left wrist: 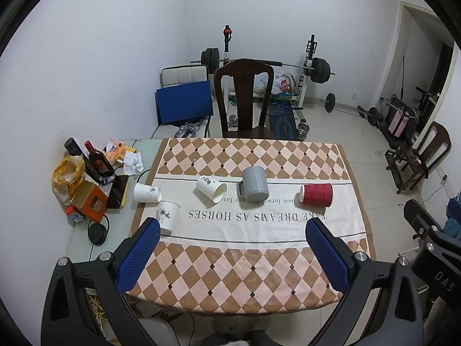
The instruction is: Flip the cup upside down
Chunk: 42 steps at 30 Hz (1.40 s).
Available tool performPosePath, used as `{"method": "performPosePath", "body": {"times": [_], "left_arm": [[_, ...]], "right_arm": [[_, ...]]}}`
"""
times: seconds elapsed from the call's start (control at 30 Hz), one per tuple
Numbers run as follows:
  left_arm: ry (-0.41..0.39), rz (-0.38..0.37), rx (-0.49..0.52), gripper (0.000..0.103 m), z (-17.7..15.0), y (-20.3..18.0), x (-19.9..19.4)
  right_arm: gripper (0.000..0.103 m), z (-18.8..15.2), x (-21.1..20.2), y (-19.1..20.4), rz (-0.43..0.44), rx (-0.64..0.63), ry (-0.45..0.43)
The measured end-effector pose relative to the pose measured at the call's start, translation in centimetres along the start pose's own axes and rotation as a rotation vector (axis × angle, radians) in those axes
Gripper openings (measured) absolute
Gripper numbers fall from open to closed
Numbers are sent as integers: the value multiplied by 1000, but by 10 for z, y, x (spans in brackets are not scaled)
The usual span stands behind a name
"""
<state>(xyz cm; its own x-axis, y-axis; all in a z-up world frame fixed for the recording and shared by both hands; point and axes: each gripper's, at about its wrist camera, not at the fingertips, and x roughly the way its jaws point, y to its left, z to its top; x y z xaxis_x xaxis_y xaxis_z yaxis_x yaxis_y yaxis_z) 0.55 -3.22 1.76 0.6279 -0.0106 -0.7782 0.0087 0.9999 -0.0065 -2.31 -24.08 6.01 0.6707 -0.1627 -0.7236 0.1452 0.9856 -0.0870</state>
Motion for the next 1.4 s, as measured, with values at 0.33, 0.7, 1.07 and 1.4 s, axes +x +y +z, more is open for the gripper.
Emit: {"method": "performPosePath", "body": {"times": [0.33, 0.7, 1.07, 1.4], "left_arm": [[-1, -5, 0, 103, 0, -1, -1], [-2, -6, -1, 103, -1, 0, -2], [5, -11, 15, 103, 0, 1, 7], [201, -52, 27, 103, -3, 16, 138]], "right_arm": [[103, -2, 0, 0, -1, -2, -1], [103, -1, -1, 0, -3, -3, -1], [103, -1, 2, 1, -17, 10, 3], [103, -35, 138, 6, -155, 21, 261]]}}
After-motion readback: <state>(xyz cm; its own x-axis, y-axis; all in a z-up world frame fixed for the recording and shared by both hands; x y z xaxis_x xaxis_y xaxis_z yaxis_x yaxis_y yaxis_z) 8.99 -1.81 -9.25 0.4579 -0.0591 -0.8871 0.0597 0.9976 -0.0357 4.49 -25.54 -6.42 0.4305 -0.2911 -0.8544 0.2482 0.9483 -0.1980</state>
